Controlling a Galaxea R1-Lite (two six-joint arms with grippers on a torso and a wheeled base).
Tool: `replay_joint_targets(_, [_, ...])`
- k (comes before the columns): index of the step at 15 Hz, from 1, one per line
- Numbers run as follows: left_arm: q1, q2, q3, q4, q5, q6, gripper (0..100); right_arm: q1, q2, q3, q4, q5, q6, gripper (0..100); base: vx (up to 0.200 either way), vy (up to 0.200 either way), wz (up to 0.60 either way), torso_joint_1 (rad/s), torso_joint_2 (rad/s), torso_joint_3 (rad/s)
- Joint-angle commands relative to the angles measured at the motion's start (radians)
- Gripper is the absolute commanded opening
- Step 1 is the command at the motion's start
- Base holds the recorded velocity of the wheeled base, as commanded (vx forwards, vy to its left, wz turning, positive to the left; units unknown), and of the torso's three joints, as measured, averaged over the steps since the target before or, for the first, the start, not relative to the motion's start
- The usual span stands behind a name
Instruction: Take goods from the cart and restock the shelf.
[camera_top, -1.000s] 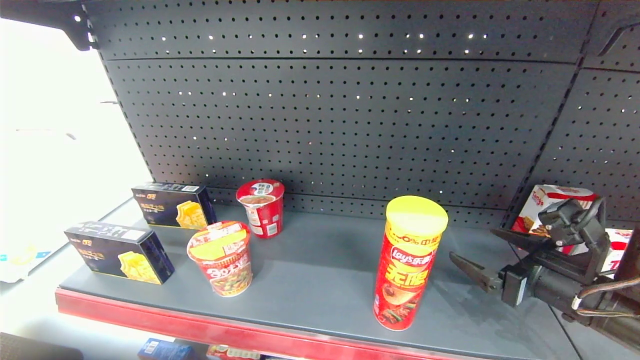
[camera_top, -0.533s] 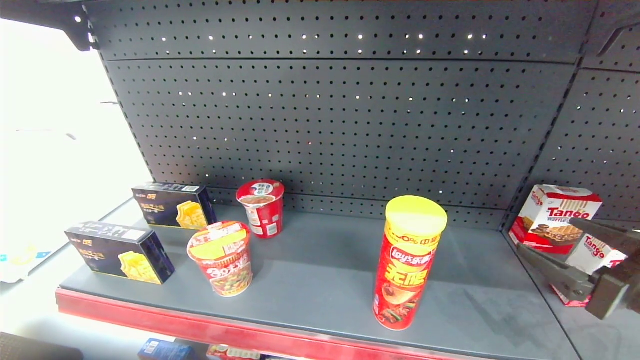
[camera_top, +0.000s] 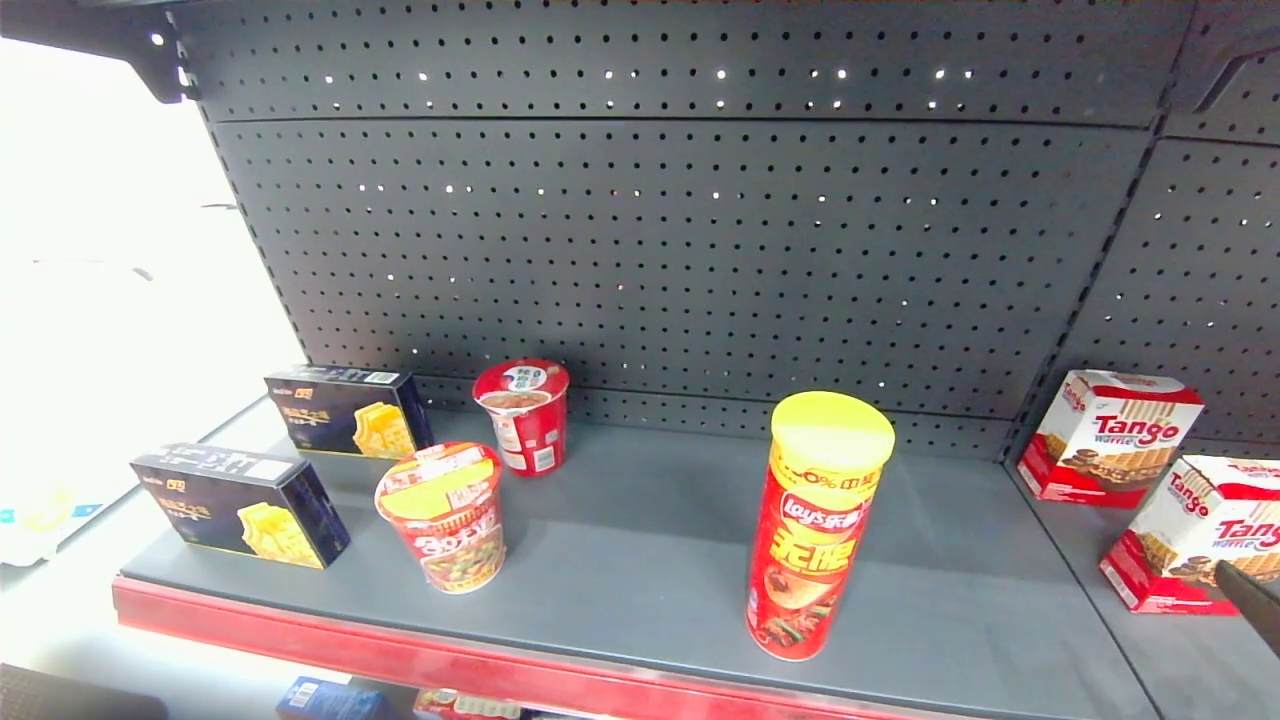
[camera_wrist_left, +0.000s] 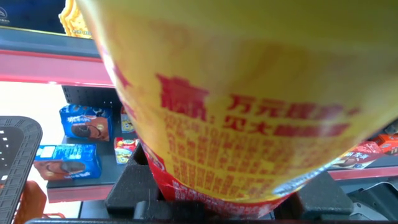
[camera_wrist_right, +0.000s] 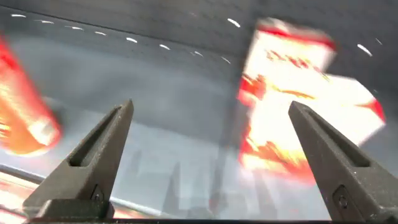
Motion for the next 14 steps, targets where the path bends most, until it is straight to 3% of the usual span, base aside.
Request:
replay_joint_targets(1, [0.000, 0.000, 0.000, 0.000, 0.000, 0.000, 0, -0.168, -0.290, 0.098, 0.137, -0.004, 0.016, 100, 0.000, 0.000, 0.00, 0.000, 0.00, 0.000])
replay_joint_targets(3, [0.000, 0.000, 0.000, 0.000, 0.000, 0.001, 0, -0.274, -0.587, 0.170, 0.347, 0.001, 0.016, 100, 0.000, 0.000, 0.00, 0.000, 0.00, 0.000])
replay_joint_targets(4, [0.000, 0.000, -0.001, 0.001, 0.000, 0.003, 0, -0.280, -0.675, 0.176, 0.426, 0.014, 0.038, 100, 0.000, 0.000, 0.00, 0.000, 0.00, 0.000])
replay_joint_targets(10, [0.000, 0.000, 0.002, -0.003, -0.052, 0.011, 0, -0.279, -0.664, 0.191, 0.373, 0.083, 0.061, 100, 0.000, 0.000, 0.00, 0.000, 0.00, 0.000])
replay_joint_targets(13, [0.000, 0.000, 0.005, -0.003, -0.047, 0.104, 0, -0.279, -0.664, 0.190, 0.376, 0.067, 0.108, 100, 0.000, 0.000, 0.00, 0.000, 0.00, 0.000])
replay_joint_targets(14, [0.000, 0.000, 0.012, -0.008, -0.049, 0.130, 0, -0.282, -0.663, 0.187, 0.386, -0.009, 0.108, 100, 0.000, 0.000, 0.00, 0.000, 0.00, 0.000])
